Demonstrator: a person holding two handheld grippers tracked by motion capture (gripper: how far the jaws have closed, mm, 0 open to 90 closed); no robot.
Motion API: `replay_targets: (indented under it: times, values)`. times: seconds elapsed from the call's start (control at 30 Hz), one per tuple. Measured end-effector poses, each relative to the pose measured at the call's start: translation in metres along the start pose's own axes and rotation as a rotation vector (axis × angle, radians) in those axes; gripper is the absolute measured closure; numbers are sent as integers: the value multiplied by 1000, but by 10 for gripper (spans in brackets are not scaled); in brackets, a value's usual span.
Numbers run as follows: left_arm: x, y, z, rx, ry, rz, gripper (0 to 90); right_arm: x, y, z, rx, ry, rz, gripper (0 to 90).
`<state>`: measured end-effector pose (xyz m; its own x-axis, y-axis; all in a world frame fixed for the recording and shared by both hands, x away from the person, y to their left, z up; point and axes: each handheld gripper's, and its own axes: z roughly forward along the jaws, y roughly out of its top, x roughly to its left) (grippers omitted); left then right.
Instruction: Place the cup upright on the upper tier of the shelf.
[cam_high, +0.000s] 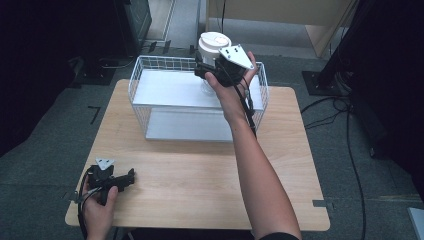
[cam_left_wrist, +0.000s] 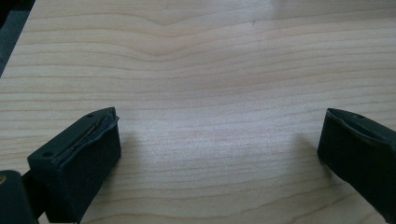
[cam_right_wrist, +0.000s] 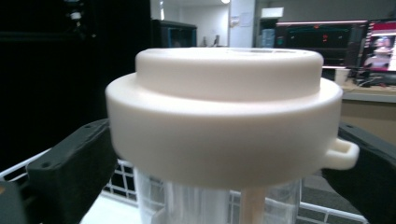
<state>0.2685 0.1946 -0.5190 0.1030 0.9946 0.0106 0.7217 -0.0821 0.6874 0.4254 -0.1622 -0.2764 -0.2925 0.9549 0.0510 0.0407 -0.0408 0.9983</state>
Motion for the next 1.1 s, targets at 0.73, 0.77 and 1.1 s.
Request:
replay_targets:
  times: [0.73,0.77,1.1]
  values:
    - [0,0,0,2,-1,-1,0,-37,-45,-73,59,53,-22,0]
    - [0,0,0,2,0,0,0,-38,-48,-76,62,50,-26,0]
    - [0,0,0,-1,0,-1,0,-58,-73,-125,67,39,-32,0]
